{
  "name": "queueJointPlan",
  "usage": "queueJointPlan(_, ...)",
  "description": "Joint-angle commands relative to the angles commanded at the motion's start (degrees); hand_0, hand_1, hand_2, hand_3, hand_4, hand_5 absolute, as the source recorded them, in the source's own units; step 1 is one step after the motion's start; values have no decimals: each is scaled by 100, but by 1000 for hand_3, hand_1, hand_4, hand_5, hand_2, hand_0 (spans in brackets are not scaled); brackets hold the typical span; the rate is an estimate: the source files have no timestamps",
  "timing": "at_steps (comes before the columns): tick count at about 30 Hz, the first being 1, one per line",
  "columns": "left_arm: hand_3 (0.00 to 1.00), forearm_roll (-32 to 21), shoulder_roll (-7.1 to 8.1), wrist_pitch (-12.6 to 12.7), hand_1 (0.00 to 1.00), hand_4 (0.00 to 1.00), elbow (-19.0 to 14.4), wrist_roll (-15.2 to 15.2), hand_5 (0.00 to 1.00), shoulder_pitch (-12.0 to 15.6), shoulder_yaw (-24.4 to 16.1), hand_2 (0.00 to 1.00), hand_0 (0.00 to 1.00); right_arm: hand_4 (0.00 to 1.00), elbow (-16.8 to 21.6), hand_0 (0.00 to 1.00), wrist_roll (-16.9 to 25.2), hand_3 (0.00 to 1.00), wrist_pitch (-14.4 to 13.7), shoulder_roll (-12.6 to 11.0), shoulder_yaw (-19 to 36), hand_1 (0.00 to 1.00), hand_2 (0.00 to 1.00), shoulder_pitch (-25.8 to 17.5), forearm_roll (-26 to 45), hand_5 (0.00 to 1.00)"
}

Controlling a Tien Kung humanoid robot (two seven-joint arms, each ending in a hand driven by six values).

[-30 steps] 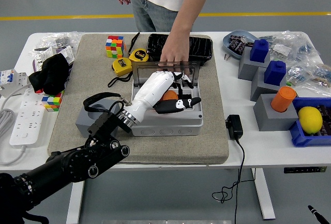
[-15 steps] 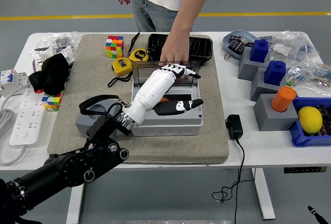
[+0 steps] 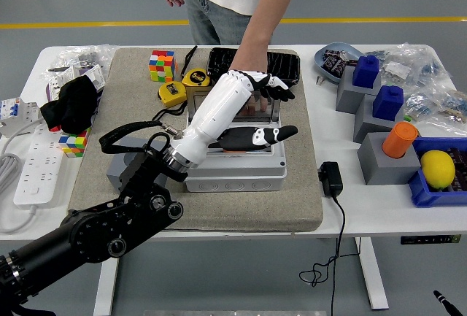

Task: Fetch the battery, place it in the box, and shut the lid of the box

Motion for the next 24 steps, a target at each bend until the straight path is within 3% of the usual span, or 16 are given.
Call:
queueJointPlan(3,585,381,8,-247,647,952,137,373,976,-24,-98,605,639,998,-9,708,0,797,-3,-3,-21,672,724,-3,21,998)
queueJointPlan(5,585,696,17,-595,647,952,183,751,976,-20,-205,605,639,998,-17,708,-3,797,-5,-3,-39,672,724,-8,35,998)
queueJointPlan(6,839,881,22,-797,998,998,187,979,998,-14,-246,925,998,998,-18,709,-4,797,-5,-2,-41,672,724,-11,37,998)
queueJointPlan(10,839,1750,21,-1455,998,998,214,1947,998,-11,-353,925,998,998,-20,709,-7,797,-6,7,-41,672,724,-17,38,998)
queueJointPlan(11,998,1893,19,-1508,998,998,217,2119,998,-8,-365,998,998,998,-17,709,-8,797,-4,10,-34,672,724,-16,31,998)
queueJointPlan(14,998,2314,12,-1622,998,998,224,2644,998,-7,-390,998,998,998,-10,709,-9,797,-1,13,-17,672,724,-8,15,998)
queueJointPlan(18,998,2540,13,-1613,998,998,225,2870,998,-8,-390,998,998,998,-5,708,-7,797,0,9,-6,672,725,0,7,998)
queueJointPlan(24,998,2555,3,-1547,998,998,218,2851,998,-10,-398,998,998,998,-14,708,-3,797,-2,-1,-49,672,724,-12,39,998)
